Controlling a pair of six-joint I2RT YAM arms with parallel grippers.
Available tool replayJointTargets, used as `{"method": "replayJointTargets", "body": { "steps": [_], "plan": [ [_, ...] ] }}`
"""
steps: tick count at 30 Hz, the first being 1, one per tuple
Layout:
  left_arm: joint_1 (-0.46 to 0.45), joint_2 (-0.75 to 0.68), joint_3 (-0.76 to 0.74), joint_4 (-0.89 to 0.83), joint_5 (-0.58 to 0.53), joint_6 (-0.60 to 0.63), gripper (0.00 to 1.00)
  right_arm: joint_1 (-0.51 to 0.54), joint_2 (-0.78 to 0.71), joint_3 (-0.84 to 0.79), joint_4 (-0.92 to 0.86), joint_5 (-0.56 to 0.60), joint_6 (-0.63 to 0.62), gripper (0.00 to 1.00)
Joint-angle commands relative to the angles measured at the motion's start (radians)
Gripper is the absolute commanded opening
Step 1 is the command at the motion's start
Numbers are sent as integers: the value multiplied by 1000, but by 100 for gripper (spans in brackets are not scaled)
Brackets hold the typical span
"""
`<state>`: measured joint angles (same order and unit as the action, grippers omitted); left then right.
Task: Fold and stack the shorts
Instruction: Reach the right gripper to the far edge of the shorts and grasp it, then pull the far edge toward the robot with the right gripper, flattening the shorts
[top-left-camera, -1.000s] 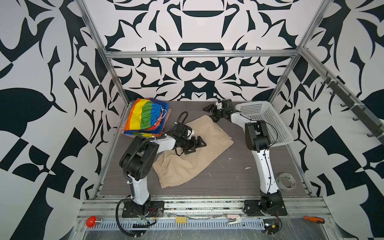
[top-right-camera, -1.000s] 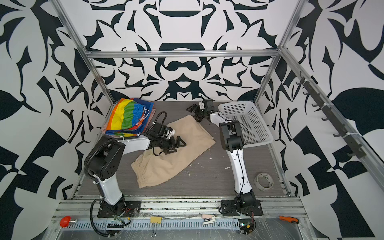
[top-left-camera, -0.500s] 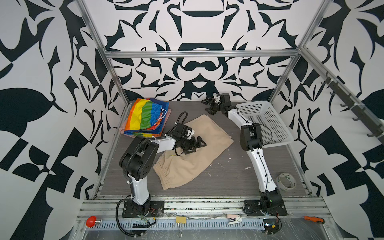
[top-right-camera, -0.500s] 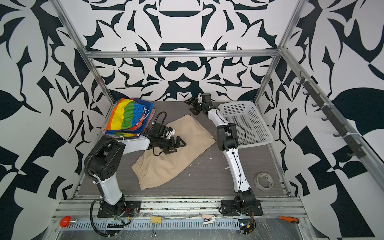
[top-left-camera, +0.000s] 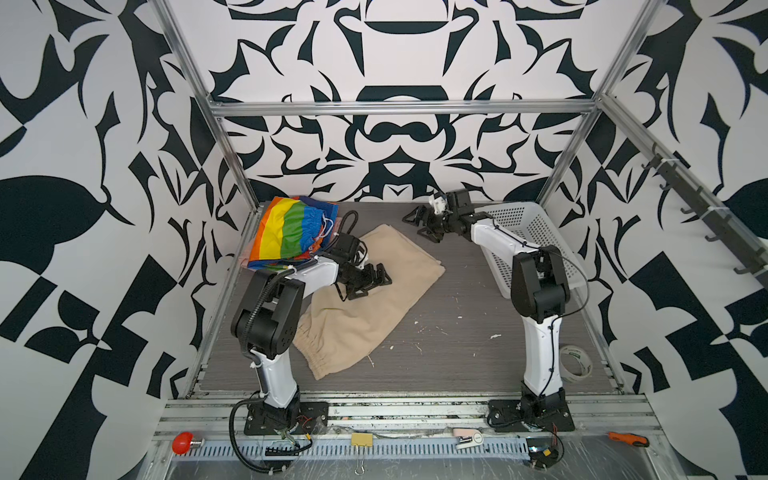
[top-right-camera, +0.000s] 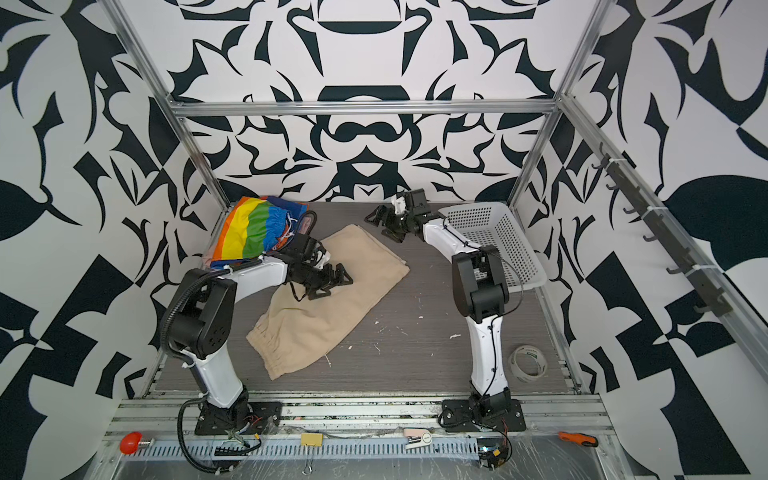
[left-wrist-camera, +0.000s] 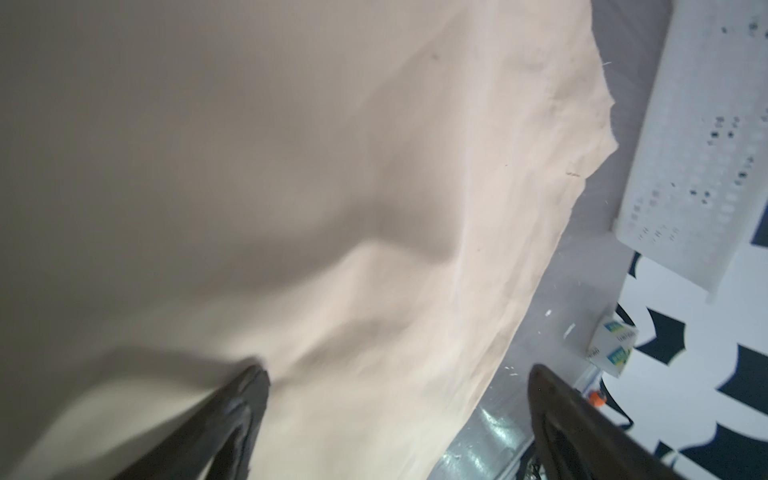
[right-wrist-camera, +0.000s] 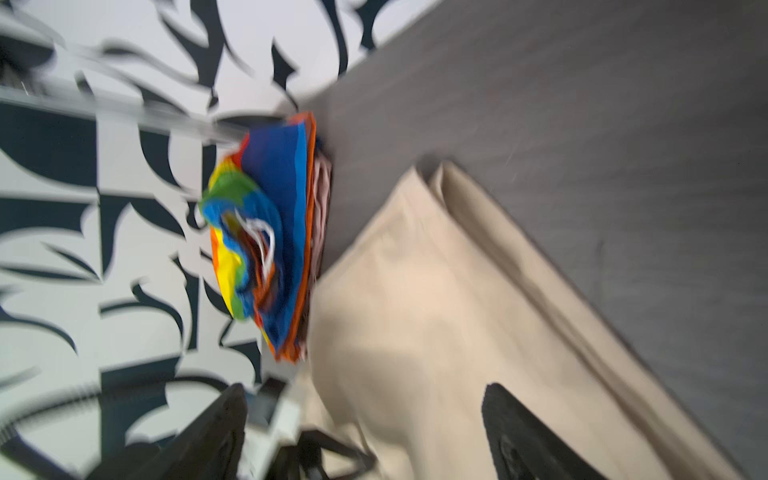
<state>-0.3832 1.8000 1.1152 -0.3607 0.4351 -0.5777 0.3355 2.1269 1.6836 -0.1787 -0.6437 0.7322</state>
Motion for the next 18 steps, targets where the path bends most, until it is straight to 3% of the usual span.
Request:
{"method": "replayJointTargets", "body": {
  "steps": [1, 9, 18],
  "plan": [
    [11, -93, 19, -135, -40, 42, 99, 34, -15, -73, -41, -3, -108, 91],
    [10, -219, -132, -124, -24, 10, 99, 59, 59, -54, -82, 17, -167, 92],
    [9, -176, -192, -95, -15, 20, 99, -12, 26, -187, -152, 159, -212, 92]
  ]
}}
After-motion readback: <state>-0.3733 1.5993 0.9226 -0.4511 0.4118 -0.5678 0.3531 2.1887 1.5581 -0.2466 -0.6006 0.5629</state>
